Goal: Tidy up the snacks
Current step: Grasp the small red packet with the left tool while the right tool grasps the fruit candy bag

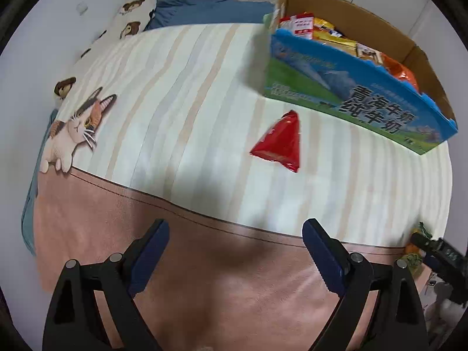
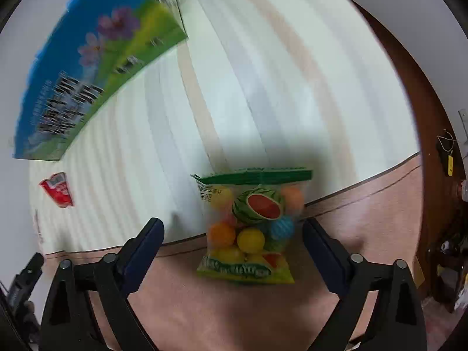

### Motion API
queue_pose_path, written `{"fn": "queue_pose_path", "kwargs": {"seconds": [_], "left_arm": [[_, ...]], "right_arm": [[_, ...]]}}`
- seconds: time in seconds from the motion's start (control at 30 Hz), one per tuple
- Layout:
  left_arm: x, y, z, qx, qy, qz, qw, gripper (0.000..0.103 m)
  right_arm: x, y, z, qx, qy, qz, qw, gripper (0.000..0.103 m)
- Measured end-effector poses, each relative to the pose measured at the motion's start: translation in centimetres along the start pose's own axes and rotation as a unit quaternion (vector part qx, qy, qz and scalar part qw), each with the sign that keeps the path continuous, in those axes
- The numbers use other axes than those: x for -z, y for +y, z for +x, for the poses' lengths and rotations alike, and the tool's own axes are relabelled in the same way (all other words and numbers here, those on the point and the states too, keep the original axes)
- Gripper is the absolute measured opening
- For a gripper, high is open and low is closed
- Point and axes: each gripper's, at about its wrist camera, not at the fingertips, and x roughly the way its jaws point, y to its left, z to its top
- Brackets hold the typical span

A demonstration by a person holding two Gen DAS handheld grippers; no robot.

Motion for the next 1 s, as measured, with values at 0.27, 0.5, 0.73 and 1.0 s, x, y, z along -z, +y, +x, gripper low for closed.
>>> {"fn": "queue_pose_path", "kwargs": {"seconds": [0.27,0.5,0.73,1.0], "left_arm": [[-5.1,-0.7,3.5,0.048,0.029,-0.023,0.9982,0.093],[-9.1,-3.8,9.1,0.092,0.081,0.009,0.9925,0.068],[-6.1,-3.3,9.7,0.100,0.089,0.002,0.9909,0.041],[5.0,-3.7,8.0,0.116,0.136,0.038,0.9833,0.041]], "right_arm": [[0.6,5.8,1.4,0.009,-0.001,-0.095,0.995,0.068],[0.7,7.3,1.9,0.025,0.016,-0.111,0.993,0.069],[2.1,7.1,3.2,0.016,0.034,-0.110,0.993,0.074],[6.1,5.1,2.3,0.011,0.056,-0.128,0.990,0.056]]}}
